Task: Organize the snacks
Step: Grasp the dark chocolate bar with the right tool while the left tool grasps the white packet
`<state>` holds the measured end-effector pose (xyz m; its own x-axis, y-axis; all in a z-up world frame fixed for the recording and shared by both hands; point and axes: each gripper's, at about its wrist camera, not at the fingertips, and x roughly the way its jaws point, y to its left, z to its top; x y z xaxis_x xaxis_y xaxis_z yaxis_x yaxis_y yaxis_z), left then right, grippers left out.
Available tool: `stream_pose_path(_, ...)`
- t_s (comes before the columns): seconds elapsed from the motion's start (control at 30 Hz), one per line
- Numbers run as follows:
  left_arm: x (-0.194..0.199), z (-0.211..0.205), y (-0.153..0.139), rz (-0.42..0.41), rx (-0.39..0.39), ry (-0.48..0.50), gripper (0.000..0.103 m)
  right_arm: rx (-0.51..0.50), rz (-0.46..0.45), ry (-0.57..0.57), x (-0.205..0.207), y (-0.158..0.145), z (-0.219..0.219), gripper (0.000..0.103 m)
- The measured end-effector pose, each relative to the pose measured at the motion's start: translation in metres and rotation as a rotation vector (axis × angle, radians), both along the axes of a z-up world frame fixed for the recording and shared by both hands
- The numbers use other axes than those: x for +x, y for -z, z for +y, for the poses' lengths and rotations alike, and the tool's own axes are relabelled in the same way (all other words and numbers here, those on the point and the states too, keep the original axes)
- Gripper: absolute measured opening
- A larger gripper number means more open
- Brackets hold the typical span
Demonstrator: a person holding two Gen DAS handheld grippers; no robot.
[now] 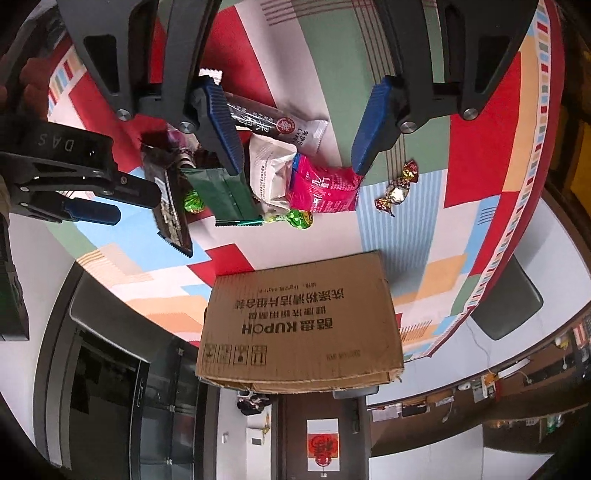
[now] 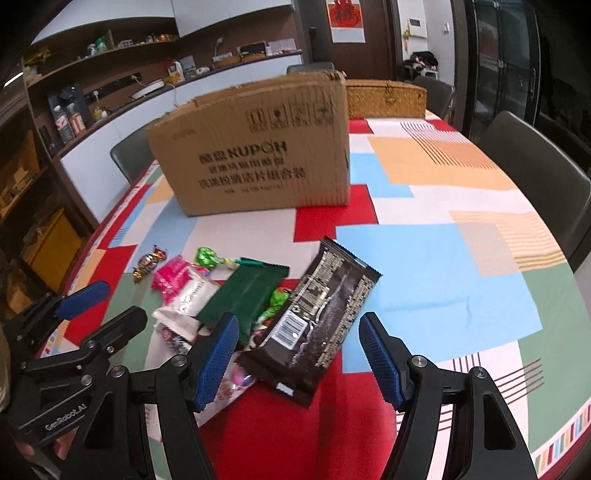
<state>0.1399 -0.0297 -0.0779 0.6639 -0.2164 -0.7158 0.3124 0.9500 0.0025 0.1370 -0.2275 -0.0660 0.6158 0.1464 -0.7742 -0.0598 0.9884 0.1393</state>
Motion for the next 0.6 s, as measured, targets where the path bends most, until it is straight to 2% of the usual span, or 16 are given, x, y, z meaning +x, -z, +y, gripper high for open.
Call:
stream_pose_path(0.4,0.017,-0.01,0.016,0.02,0.006,0.038,0.047,0.04,0.028,0.022,0.017,0.019,-0.006,0.069)
stream_pose_path(0.6,0.024,-0.011,0.023,0.051,-0.008,0.045,0.045,0.043,0.045,0.03,0.024,0.028,-0.008,0.069)
